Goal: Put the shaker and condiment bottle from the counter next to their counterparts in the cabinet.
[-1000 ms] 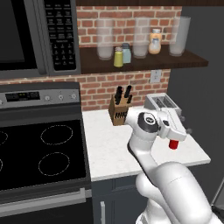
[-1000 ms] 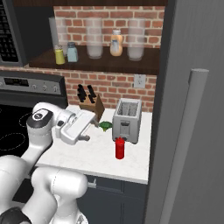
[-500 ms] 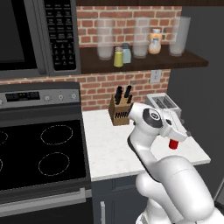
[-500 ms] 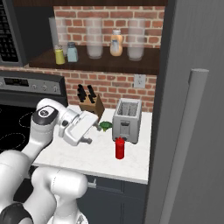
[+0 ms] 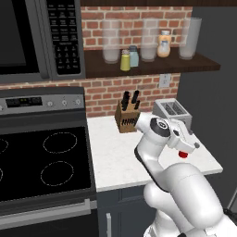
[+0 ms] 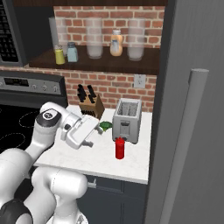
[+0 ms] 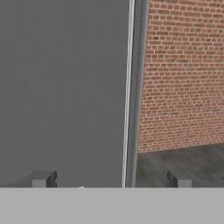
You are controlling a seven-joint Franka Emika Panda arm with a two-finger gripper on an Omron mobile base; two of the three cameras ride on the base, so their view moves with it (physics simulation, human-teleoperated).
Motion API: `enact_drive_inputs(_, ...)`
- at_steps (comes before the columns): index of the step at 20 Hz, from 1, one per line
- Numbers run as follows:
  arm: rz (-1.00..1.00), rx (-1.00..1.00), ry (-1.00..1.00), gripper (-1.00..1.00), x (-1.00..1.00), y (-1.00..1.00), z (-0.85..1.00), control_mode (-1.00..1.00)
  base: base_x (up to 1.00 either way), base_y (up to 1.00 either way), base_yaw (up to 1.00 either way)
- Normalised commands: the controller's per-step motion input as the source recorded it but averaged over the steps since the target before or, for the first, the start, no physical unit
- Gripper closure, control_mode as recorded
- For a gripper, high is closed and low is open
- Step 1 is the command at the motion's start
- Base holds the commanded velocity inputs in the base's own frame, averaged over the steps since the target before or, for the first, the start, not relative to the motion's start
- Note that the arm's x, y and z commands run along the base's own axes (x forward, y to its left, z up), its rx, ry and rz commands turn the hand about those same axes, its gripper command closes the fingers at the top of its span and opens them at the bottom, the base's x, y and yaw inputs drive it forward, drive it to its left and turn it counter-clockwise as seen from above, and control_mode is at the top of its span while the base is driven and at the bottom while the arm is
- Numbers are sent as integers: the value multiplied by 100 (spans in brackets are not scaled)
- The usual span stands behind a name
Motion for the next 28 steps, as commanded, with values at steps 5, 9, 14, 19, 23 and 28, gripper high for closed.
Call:
enact_drive_inputs(5,0,0,0,-100,7,-7,-17,-100,0,0,0)
enact_drive_inputs(9,0,0,0,-100,9,-5,-6,-100,0,0,0)
enact_drive_inputs(14,0,0,0,-100,17,-1,-2,-100,0,0,0)
enact_drive_inputs(19,0,0,0,-100,26,0,-2,-100,0,0,0)
enact_drive_inputs(23,0,0,0,-100,24,-2,-5,-100,0,0,0)
enact_drive_inputs(28,0,0,1,-100,17,-11,-9,-100,0,0,0)
